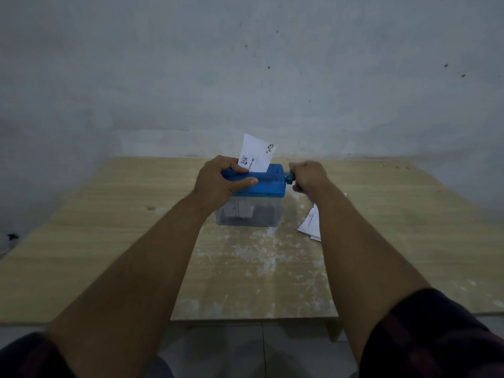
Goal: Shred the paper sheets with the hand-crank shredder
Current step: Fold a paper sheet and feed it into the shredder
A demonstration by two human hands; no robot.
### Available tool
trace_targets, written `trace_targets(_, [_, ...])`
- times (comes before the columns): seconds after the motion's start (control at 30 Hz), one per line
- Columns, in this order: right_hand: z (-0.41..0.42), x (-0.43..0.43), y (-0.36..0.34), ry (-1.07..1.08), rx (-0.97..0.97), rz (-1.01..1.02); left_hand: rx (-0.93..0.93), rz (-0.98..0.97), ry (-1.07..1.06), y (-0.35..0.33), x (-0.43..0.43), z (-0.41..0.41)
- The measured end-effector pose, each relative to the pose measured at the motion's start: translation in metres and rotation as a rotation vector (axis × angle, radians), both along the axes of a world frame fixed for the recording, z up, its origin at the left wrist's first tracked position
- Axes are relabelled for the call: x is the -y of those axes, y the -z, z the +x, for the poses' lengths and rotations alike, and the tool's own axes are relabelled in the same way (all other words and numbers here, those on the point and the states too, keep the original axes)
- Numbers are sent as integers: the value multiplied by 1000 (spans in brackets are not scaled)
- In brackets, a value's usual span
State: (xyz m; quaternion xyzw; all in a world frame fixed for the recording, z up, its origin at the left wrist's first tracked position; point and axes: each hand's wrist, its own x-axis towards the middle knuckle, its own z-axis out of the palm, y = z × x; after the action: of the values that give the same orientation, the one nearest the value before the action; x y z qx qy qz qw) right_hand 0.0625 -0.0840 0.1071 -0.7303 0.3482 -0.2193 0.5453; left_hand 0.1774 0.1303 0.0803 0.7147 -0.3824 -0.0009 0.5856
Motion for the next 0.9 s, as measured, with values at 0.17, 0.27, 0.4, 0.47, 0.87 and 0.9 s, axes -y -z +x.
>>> trace_targets(0.17, [-12, -14, 39, 85, -69, 189, -5, -33, -19, 1, 3, 1])
trace_targets(0.27, [-29, -25, 50, 95, -82, 201, -3, -54, -10, 3, 3, -1])
trace_targets(0.4, [-53, -36, 41, 124, -35, 219, -8, -76, -23, 6, 3, 0])
trace_targets(0.47, [-61, -42, 30, 128, 14, 219, -15, -73, -24, 5, 2, -1])
trace_targets(0.87, [-39, -23, -44, 61, 182, 38, -1, -32, 9, 2, 1, 3])
trace_targets(0.9, [-32, -19, -45, 55, 170, 29, -2, -32, 12, 2, 1, 4])
